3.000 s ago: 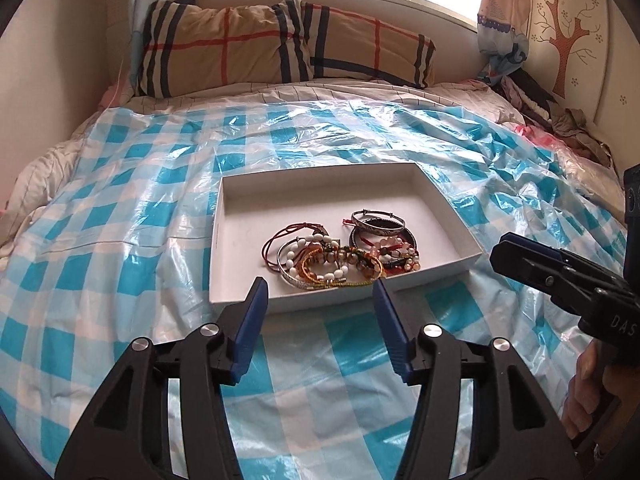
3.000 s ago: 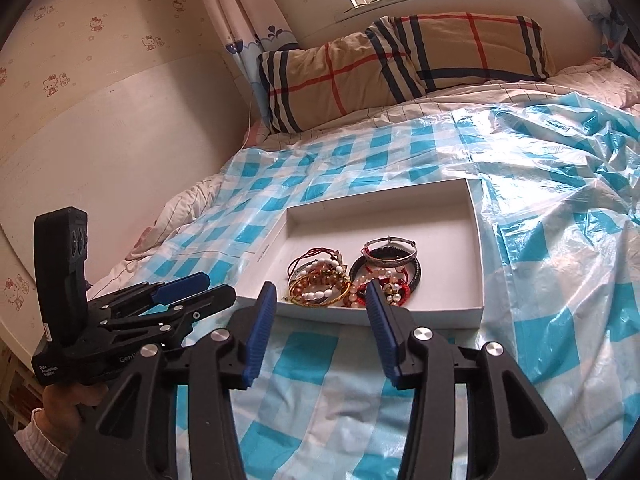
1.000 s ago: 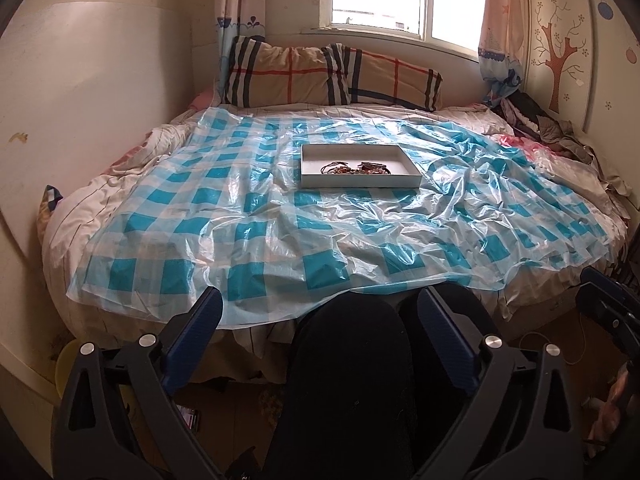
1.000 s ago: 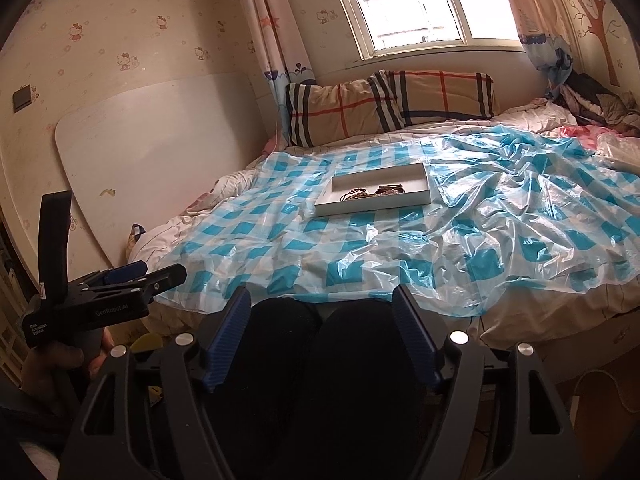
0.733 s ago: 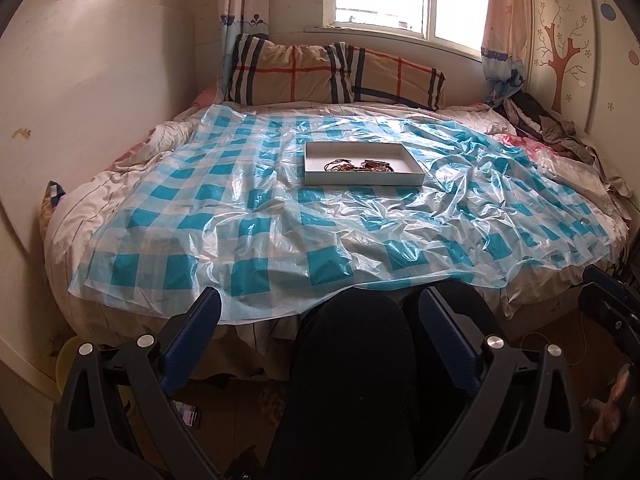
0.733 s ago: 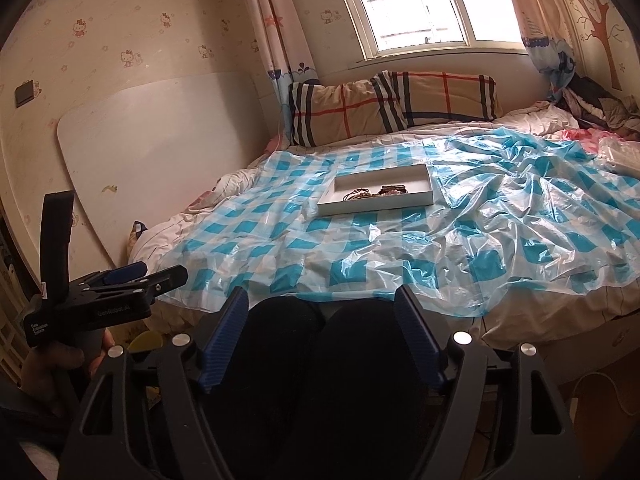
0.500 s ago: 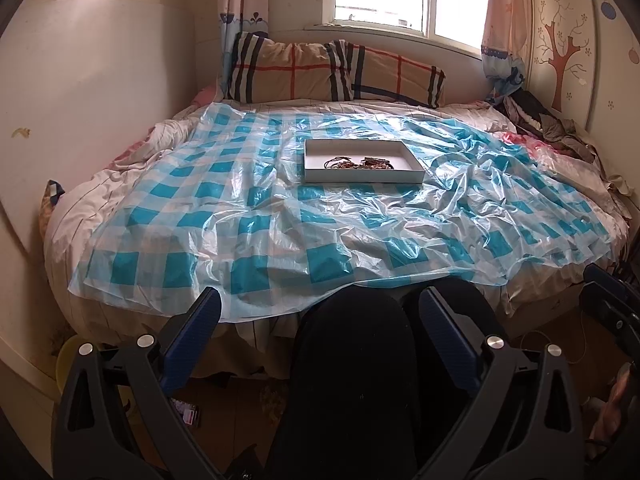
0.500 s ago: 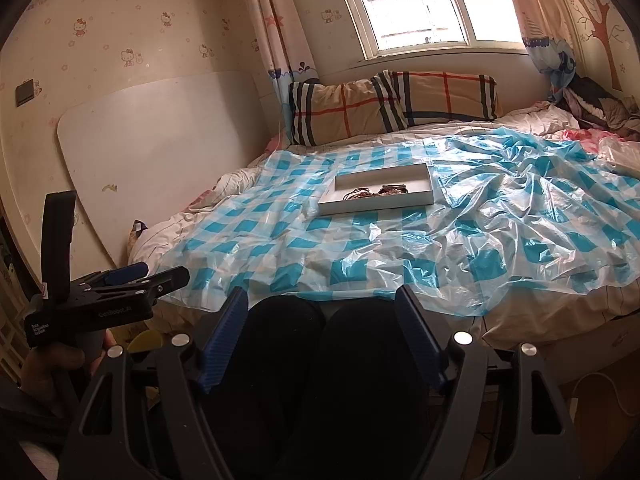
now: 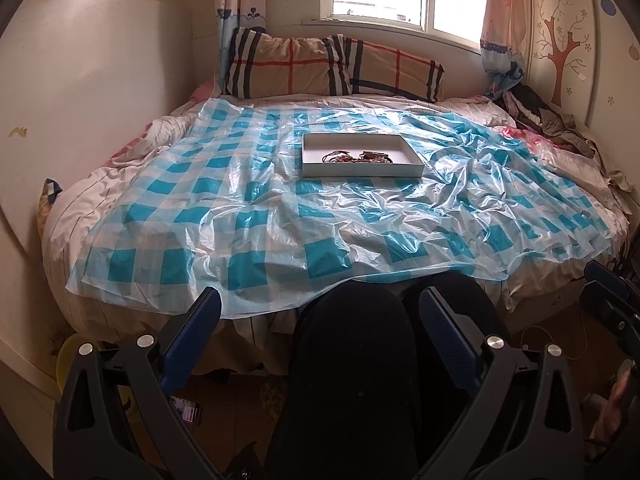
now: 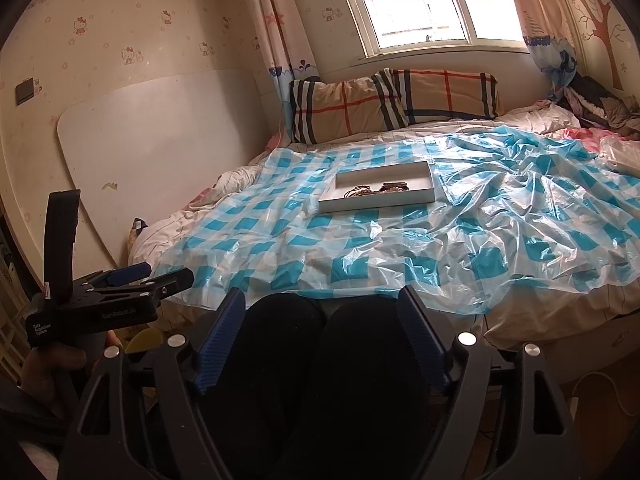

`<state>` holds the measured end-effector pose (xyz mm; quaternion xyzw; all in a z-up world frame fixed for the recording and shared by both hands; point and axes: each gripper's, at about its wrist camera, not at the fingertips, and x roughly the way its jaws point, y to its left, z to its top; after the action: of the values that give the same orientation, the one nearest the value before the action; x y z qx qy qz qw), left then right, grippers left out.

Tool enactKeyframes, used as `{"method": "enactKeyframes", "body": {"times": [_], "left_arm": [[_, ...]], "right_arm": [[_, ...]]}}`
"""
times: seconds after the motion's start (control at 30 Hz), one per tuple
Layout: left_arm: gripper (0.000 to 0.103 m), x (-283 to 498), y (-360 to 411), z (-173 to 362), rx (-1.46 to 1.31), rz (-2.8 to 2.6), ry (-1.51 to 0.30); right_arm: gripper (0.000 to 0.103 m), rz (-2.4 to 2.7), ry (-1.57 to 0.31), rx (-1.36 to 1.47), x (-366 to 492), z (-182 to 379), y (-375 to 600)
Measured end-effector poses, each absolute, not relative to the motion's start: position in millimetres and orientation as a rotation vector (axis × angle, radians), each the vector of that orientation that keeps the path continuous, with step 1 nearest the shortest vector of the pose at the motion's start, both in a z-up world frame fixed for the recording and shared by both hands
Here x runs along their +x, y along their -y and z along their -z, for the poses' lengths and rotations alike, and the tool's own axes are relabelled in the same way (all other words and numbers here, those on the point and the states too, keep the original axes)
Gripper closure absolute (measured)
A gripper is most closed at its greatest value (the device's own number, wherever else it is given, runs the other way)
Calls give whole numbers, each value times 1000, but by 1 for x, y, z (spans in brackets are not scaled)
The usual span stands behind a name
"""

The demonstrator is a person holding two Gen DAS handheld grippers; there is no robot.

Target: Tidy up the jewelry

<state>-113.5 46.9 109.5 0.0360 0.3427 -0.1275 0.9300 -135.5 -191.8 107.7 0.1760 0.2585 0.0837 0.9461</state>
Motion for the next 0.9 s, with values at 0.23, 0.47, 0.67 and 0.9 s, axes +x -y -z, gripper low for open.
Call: {"method": "enactKeyframes", "body": {"times": [0.23, 0.47, 0.67, 0.9], "left_arm": [[8, -113, -46, -110, 74, 260, -703], [8, -113, -46, -109, 74, 259, -705], [8, -112, -47, -109, 74, 259, -706], [8, -111, -46, -104, 76, 258, -717]], "right_arm": [[26, -170, -527, 358, -135, -108, 191], [24, -170, -527, 357, -135, -108, 191], [22, -167, -527, 357, -135, -108, 190], [21, -170, -534, 357, -134, -105, 190]]}}
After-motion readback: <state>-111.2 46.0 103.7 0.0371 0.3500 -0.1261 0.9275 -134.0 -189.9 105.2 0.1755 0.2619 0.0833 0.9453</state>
